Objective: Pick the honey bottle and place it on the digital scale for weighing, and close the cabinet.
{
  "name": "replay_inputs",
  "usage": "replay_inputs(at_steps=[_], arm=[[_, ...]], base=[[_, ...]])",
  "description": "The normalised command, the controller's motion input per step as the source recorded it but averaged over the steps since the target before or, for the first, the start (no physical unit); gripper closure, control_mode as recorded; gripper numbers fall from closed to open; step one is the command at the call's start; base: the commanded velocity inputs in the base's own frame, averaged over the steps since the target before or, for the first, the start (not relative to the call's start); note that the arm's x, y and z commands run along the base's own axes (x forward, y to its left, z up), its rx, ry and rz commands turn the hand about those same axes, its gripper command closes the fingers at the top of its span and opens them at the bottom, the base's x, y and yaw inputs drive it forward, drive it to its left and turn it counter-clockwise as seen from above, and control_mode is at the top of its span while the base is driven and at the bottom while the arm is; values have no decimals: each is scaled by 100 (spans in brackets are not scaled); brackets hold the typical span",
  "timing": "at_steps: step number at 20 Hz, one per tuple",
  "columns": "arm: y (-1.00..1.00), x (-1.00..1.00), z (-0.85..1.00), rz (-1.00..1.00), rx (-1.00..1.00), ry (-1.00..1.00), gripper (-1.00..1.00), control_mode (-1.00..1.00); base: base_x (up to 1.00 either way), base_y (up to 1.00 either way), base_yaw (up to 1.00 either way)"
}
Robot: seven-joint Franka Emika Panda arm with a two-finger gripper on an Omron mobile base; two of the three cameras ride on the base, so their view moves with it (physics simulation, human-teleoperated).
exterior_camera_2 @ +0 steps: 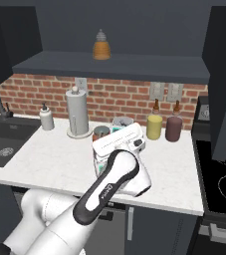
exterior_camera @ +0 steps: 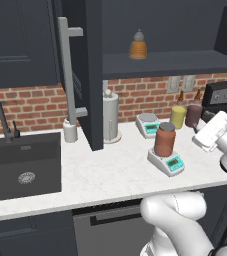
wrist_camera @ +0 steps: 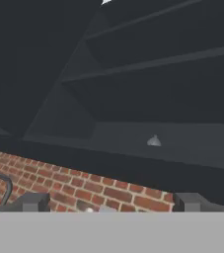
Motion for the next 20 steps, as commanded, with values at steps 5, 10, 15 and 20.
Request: replay_inputs(at_steps=[5, 10, 15, 20], arm=[[-59, -26, 62, 0, 22, -36, -100, -100], [-50, -46, 64, 0, 12, -25, -100, -100], [-43, -40, 46, 0, 2, -17, -100, -100], [-58, -55, 11, 0, 5, -15, -100, -100]], base=[[0, 0, 0], [0, 0, 0], [0, 0, 0], [0, 0, 0]])
